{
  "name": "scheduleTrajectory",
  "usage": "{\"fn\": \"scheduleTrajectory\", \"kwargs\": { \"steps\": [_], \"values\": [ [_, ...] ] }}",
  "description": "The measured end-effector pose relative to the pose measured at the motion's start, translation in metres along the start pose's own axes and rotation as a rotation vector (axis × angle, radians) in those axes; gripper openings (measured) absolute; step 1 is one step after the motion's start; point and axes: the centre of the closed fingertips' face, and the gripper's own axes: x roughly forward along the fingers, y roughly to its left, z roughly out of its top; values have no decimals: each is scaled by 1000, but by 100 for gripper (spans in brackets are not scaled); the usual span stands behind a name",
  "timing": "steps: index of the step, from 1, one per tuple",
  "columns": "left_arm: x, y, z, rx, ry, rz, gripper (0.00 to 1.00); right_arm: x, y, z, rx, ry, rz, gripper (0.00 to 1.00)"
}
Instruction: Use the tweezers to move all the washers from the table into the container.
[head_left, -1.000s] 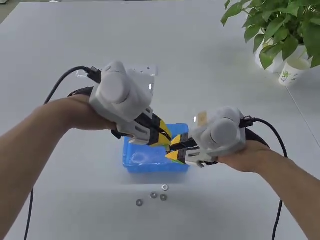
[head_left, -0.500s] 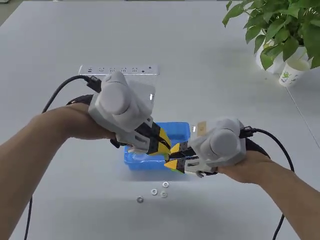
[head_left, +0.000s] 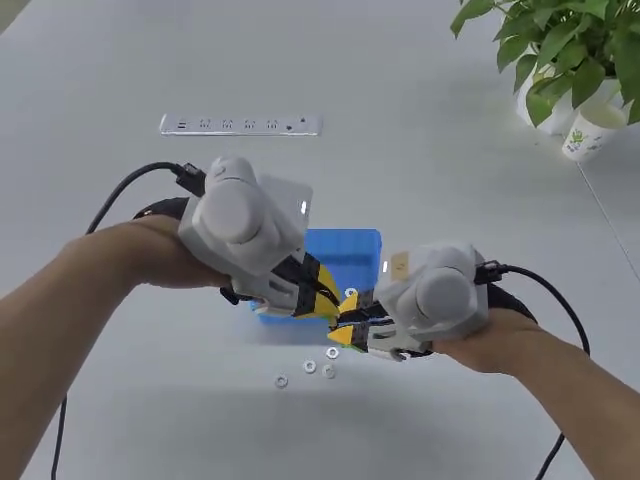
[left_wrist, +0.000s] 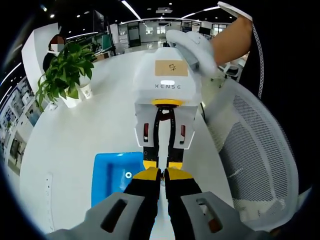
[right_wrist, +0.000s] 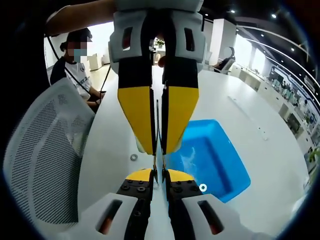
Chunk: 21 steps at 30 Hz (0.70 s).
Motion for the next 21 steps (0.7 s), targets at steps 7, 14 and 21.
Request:
{"fn": "scheduleTrajectory", "kwargs": {
  "steps": [7,14,21],
  "values": [
    [6,-8,-6,4,6,-11,7,4,10,-7,11,0,11,11],
    [10,-15,-11,1,14,-18,7,8,17,-11,17,4,17,12],
    [13,-20,-15,-6,21,-26,7,12,23,-14,24,4,27,12]
  ]
}}
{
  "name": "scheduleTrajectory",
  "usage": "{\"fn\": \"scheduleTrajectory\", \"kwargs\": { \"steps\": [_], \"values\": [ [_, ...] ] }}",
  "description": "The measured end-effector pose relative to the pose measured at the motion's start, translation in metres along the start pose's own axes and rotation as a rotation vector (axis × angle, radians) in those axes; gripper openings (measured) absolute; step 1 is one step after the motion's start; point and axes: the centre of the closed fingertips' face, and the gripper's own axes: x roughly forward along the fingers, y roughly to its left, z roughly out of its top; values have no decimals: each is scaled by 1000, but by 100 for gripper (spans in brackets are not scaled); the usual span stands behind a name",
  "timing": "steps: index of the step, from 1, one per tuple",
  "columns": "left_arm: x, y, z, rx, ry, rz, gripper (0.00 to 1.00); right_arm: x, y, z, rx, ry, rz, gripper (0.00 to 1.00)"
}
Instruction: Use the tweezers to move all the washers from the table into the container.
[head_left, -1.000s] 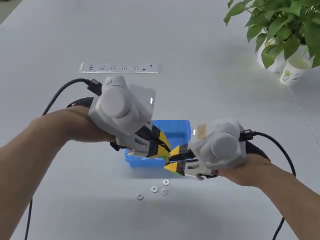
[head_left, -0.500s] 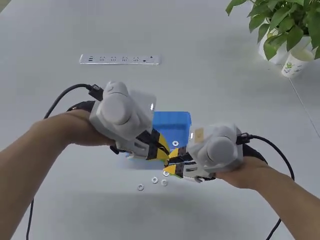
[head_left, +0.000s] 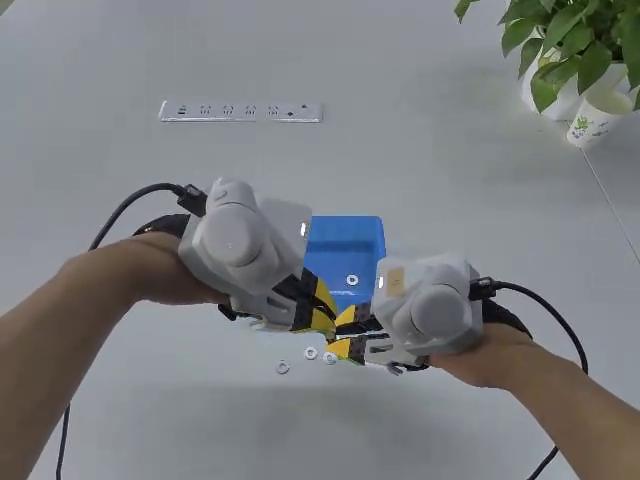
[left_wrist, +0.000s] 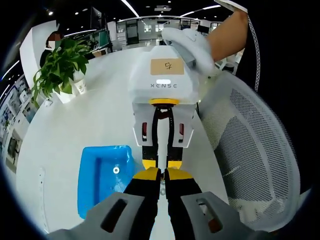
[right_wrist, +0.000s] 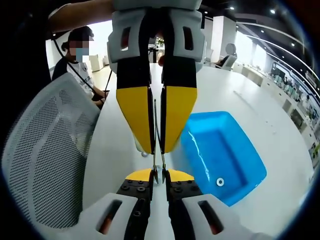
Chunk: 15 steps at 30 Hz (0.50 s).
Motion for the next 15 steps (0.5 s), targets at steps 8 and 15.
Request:
{"fn": "scheduleTrajectory", "kwargs": {
  "steps": [8,15],
  "values": [
    [2,-5,-4,-7,12,-12,7,5,6,-2,14,-3,13,12],
    [5,-8,-8,-12,17,-18,7,9,10,-4,18,0,21,12]
  ]
}}
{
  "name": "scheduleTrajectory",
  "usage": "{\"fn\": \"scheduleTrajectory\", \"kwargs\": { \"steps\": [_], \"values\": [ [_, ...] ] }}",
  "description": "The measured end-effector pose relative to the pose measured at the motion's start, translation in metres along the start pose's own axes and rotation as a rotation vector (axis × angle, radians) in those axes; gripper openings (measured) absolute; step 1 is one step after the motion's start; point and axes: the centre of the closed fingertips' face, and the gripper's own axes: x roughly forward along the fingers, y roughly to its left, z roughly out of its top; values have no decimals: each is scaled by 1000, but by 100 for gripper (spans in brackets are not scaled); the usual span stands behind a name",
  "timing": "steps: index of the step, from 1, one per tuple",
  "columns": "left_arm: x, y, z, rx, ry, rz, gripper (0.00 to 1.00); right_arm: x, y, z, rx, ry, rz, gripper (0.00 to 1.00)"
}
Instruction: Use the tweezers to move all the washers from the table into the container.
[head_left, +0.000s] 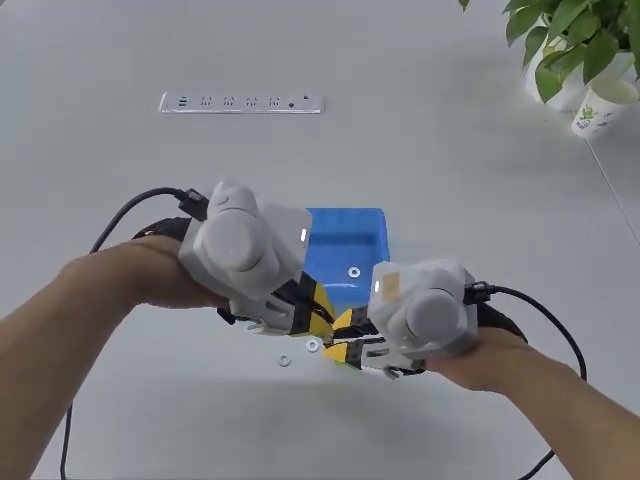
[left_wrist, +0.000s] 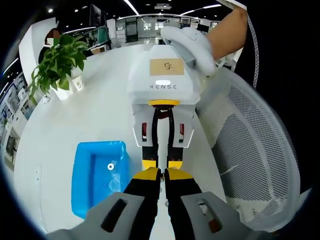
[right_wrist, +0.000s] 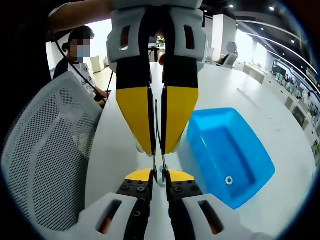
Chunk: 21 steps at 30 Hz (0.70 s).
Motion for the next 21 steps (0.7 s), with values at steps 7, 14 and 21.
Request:
{"fn": "scheduleTrajectory", "kwargs": {
  "steps": [7,14,21],
  "values": [
    [3,-2,-3,-1,9,-6,7,3,2,-3,5,5,8,13],
    [5,-3,-4,-1,9,-8,7,4,1,-4,4,8,11,13],
    [5,-2,-5,-3,13,-6,7,6,0,-4,4,7,14,14]
  ]
}}
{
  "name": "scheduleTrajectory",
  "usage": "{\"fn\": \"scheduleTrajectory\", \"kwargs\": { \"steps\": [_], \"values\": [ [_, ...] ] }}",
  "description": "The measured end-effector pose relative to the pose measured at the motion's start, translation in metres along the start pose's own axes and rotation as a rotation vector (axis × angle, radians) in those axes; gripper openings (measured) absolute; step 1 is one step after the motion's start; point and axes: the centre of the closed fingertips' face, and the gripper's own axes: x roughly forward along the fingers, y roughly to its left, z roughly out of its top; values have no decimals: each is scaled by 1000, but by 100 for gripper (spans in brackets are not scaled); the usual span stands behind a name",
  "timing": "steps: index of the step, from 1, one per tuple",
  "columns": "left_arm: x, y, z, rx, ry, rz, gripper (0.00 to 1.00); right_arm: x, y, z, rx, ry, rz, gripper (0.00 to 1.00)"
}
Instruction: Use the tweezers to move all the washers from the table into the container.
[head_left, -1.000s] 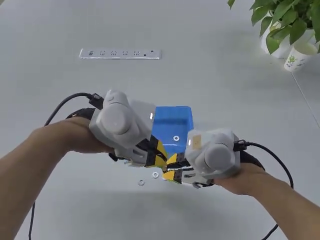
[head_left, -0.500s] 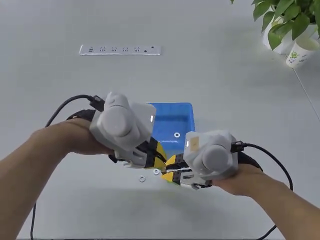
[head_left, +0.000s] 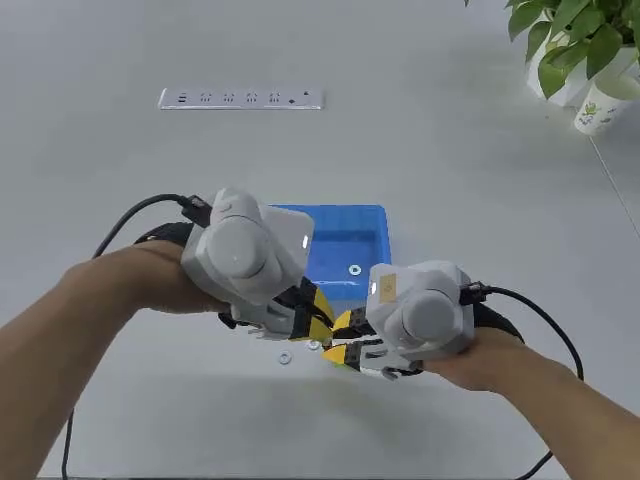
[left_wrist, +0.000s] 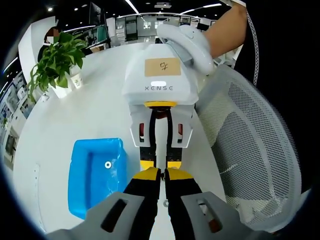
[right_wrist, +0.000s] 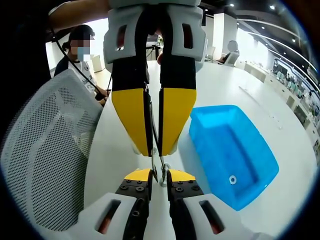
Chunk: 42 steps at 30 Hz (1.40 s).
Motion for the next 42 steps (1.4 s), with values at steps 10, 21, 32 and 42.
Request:
{"fn": "scheduleTrajectory", "kwargs": {
  "steps": [10,21,32,42],
  "values": [
    [3,1,4,-2,-16,-2,7,0,0,-2,2,2,-2,14],
    [3,3,4,-7,-21,-8,7,-1,0,-1,12,-10,-3,14],
    [2,3,4,-13,-26,-10,7,1,-1,0,15,-16,-7,12],
    [3,5,4,-14,-27,-7,7,1,-1,-1,29,-20,-12,10]
  ]
}}
